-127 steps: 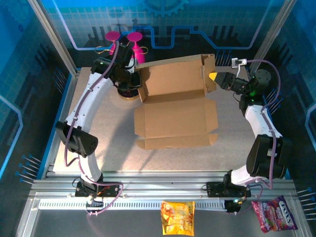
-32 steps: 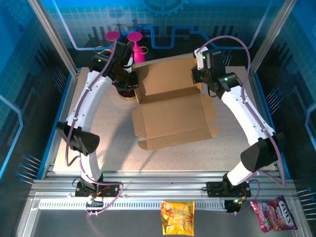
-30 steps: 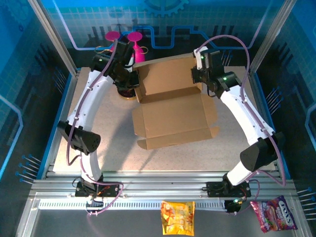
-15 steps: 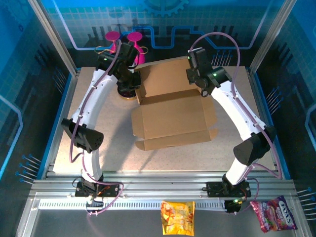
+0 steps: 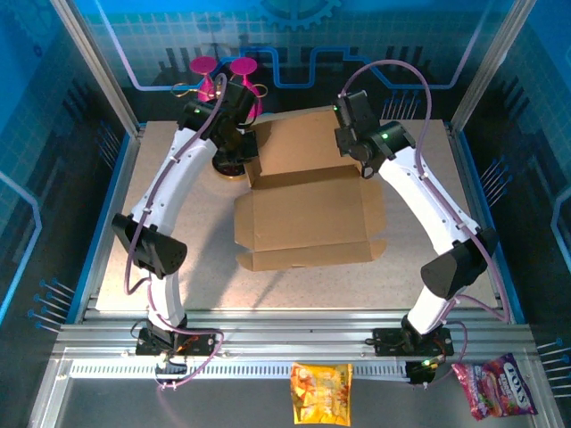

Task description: Fold the paper box

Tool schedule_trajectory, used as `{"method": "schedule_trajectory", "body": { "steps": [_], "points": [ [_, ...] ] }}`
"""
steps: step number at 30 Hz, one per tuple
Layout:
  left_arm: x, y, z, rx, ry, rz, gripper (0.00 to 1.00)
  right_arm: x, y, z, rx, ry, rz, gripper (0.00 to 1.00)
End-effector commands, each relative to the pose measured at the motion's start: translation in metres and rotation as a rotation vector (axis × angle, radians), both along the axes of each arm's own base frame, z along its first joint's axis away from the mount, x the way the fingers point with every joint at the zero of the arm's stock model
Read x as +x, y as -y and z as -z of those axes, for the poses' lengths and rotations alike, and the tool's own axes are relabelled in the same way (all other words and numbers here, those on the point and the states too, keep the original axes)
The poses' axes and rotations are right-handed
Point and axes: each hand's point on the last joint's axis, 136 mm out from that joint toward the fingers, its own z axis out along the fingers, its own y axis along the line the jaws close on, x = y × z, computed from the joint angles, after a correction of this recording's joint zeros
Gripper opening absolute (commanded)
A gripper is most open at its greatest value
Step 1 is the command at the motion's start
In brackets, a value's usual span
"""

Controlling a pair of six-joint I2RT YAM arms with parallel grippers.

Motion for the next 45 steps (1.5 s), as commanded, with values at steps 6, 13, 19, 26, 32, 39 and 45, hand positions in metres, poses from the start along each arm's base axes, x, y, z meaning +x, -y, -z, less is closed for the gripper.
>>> {"method": "schedule_trajectory", "body": {
  "steps": [6,13,19,26,32,39,45],
  "points": [
    [0.001,0.001,-0.011,-0.007,0.034,-0.005,0.00,-0.007,-0.005,-0.002,-0.004,-0.011,-0.026,0.00],
    [0.002,0.007,-0.014,-0.048,0.029,-0.003,0.00,-0.008,-0.012,-0.004,0.124,-0.032,-0.079,0.16],
    [0.004,0.011,-0.016,-0.086,0.019,-0.008,0.00,-0.010,-0.011,-0.013,0.229,-0.030,-0.118,0.39],
    [0.007,0.012,-0.011,-0.089,0.006,-0.023,0.00,-0.021,-0.006,-0.034,0.330,0.018,-0.153,0.62],
    [0.011,0.011,-0.013,-0.095,0.013,-0.048,0.00,-0.037,0.028,-0.052,0.450,0.082,-0.042,0.67],
    [0.013,0.007,-0.021,-0.109,0.034,-0.105,0.00,-0.086,0.087,-0.021,0.782,0.082,0.252,0.64],
    [0.018,0.003,-0.027,-0.148,0.055,-0.180,0.00,-0.139,0.072,0.024,1.009,-0.032,0.299,0.67]
  ]
}}
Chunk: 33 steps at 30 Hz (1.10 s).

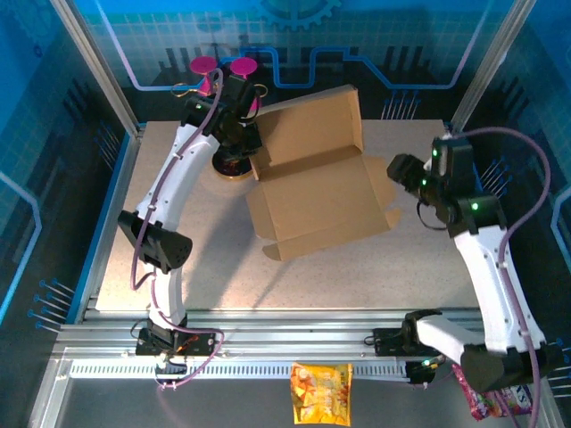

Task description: Fold the paper box

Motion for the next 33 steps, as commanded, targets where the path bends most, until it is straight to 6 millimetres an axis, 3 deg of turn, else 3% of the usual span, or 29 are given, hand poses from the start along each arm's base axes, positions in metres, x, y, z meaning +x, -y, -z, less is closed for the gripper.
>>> {"method": "schedule_trajectory", "body": {
  "steps": [1,6,10,15,21,27,33],
  "points": [
    [0.005,-0.007,-0.017,-0.052,0.039,-0.083,0.00,-0.022,-0.021,0.016,0.222,-0.044,-0.008,0.68],
    [0.012,-0.008,-0.020,-0.077,0.059,-0.114,0.00,-0.047,-0.029,0.050,0.307,-0.073,-0.026,0.71],
    [0.014,-0.005,-0.020,-0.090,0.054,-0.114,0.00,-0.048,-0.045,0.072,0.405,-0.047,-0.072,0.73],
    [0.014,-0.004,-0.019,-0.095,0.053,-0.117,0.00,-0.038,-0.065,0.082,0.437,-0.044,-0.139,0.71],
    [0.014,-0.003,-0.020,-0.104,0.052,-0.113,0.00,-0.021,-0.089,0.075,0.453,0.016,-0.196,0.69],
    [0.013,-0.004,-0.022,-0.100,0.055,-0.112,0.00,-0.013,-0.103,0.078,0.462,-0.006,-0.217,0.49],
    [0.012,-0.003,-0.023,-0.107,0.056,-0.108,0.00,-0.012,-0.097,0.087,0.417,-0.046,-0.175,0.33]
  ]
}}
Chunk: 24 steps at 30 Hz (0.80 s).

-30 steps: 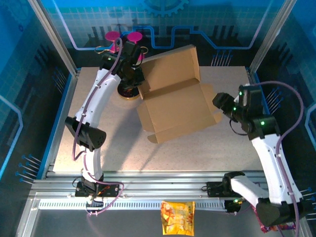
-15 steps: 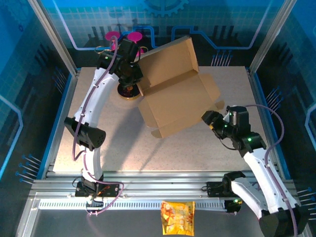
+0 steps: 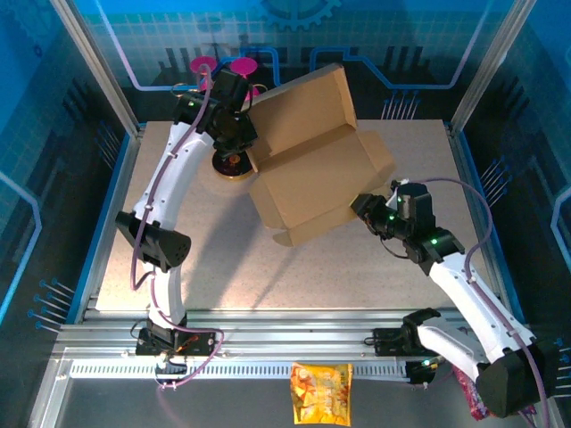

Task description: Fold the paper box

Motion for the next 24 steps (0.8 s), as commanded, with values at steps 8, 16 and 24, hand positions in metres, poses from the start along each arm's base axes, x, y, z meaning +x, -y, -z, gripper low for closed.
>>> {"method": "schedule_trajectory", "body": {
  "steps": [8,16,24],
  "points": [
    [-0.005,0.017,-0.008,-0.091,0.002,0.033,0.11,0.002,0.032,-0.022,-0.274,-0.061,0.051,0.00],
    [-0.037,0.048,0.004,-0.175,-0.082,0.105,0.52,-0.033,0.089,-0.033,-0.436,-0.195,0.059,0.00],
    [-0.059,0.064,0.000,-0.189,-0.092,0.148,0.59,-0.062,0.138,-0.020,-0.586,-0.354,0.078,0.00]
  ]
}}
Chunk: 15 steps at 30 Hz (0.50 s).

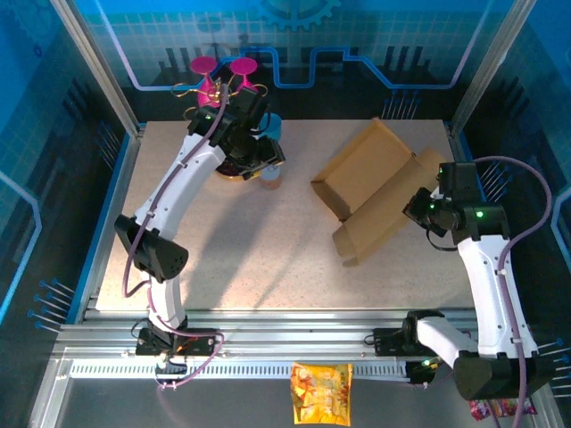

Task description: Fold the paper box

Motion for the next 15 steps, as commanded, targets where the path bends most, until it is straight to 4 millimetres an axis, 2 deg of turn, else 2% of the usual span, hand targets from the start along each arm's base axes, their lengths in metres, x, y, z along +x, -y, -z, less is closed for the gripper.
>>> {"method": "schedule_trajectory", "body": {
  "steps": [1,7,12,15],
  "points": [
    [-0.010,0.000,-0.017,-0.032,0.026,0.003,0.59,-0.021,0.013,0.010,-0.094,-0.141,-0.053,0.00],
    [-0.009,-0.009,-0.011,0.045,0.025,0.021,0.58,0.002,0.039,0.011,-0.239,-0.261,-0.102,0.00],
    [-0.011,-0.021,-0.009,0.115,0.036,0.035,0.58,0.036,0.060,-0.009,-0.409,-0.250,-0.174,0.00],
    [-0.012,-0.026,-0.009,0.142,0.045,0.040,0.58,0.060,0.057,-0.023,-0.505,-0.226,-0.255,0.00]
  ]
}}
